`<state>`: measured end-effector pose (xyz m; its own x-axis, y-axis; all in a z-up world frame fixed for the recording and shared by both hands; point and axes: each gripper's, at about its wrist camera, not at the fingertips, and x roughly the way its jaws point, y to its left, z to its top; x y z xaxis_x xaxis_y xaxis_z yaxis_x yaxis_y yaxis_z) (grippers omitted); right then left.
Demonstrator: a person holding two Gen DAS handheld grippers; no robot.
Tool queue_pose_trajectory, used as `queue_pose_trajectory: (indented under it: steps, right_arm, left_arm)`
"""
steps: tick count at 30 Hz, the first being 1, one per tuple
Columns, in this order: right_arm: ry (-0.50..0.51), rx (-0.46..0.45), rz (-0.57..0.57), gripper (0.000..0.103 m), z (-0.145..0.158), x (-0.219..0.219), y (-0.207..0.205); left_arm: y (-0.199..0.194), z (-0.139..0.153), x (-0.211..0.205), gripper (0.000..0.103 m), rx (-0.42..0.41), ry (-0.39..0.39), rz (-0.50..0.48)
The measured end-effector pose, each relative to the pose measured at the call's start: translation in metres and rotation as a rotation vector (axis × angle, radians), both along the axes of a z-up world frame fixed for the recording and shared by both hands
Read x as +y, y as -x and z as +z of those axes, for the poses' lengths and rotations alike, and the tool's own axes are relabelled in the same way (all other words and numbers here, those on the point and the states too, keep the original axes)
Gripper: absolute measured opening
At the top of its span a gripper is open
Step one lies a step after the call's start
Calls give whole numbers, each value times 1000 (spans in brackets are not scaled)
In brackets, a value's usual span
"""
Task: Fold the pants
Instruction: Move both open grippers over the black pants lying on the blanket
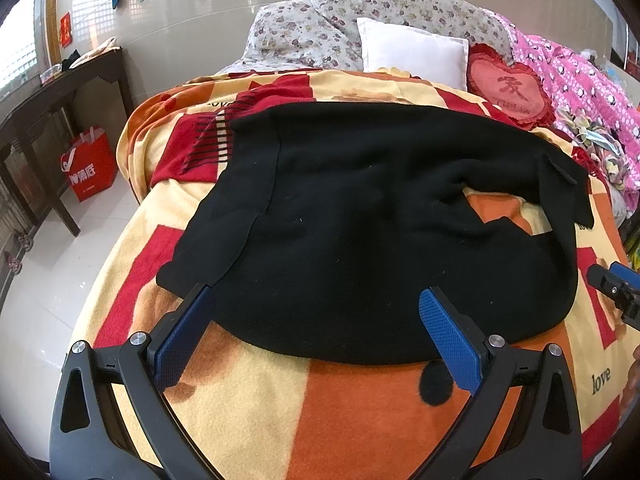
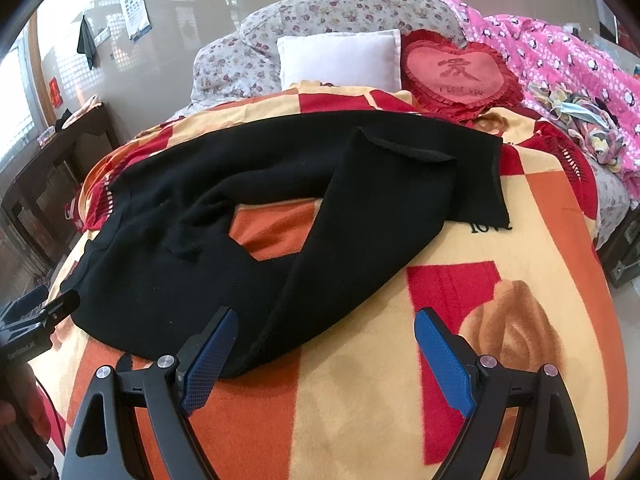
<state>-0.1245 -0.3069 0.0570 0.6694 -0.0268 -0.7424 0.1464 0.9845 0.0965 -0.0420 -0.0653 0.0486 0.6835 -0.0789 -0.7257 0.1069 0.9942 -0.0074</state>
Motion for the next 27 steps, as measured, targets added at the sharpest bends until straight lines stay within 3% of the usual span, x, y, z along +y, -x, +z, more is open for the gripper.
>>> queue_pose_trajectory:
  steps: [27]
  right_arm:
    - [-18, 21, -38, 89, -8, -17, 2]
  left_arm:
    - [-4, -2, 7, 102, 26, 15, 15]
